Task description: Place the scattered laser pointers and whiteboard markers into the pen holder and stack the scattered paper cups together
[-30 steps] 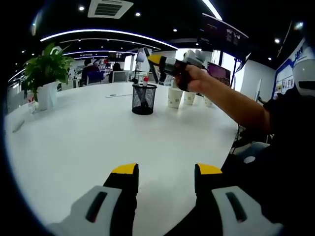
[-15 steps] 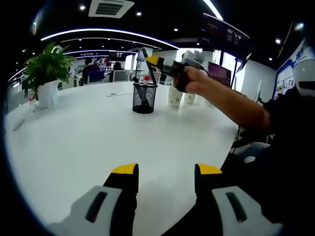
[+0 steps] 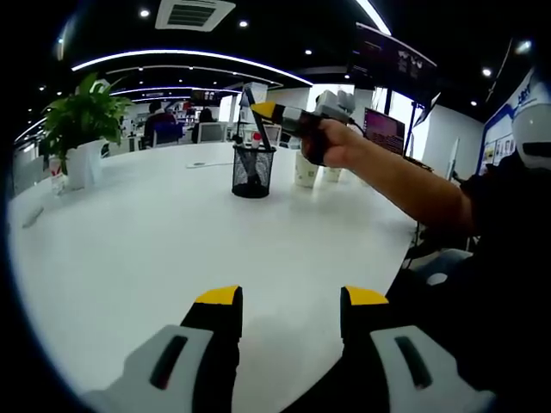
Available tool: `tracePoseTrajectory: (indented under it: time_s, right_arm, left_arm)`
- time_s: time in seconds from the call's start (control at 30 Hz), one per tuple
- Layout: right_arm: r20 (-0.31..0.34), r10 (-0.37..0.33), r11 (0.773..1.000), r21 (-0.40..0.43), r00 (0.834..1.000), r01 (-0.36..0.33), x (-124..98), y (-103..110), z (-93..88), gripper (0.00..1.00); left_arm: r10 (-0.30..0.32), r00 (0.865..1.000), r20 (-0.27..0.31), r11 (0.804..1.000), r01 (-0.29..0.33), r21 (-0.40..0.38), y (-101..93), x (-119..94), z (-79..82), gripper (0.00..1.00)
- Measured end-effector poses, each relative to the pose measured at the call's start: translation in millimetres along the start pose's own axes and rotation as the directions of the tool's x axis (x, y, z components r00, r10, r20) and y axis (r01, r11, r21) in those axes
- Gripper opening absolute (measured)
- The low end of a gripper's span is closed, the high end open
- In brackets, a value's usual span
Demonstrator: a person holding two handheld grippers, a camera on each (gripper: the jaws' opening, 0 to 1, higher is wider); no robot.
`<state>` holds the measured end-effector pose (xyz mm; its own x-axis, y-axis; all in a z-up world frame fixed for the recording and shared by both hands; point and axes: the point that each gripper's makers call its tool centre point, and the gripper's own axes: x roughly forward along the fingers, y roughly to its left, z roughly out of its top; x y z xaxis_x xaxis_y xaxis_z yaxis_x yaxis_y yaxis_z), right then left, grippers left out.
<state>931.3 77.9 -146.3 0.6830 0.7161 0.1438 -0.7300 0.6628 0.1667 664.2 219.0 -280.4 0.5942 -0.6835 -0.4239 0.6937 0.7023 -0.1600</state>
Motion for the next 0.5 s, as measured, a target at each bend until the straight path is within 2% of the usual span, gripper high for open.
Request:
tracePoseTrajectory:
  time_s: [0.33,0.5]
  right_arm:
    - [-0.026,-0.007,1.000,-0.022,1.000,0.006,-6.7,0.9,-10.1,0.20]
    - [-0.051,-0.007,0.998,-0.060,0.999,0.004,-10.5,3.2,-17.3,0.20]
  left_arm:
    - [-0.004,1.000,-0.002,1.000,0.004,0.002,-1.7,0.5,-0.8,0.47]
    - [-0.003,1.000,-0.002,1.000,0.003,0.002,-1.7,0.3,-0.7,0.47]
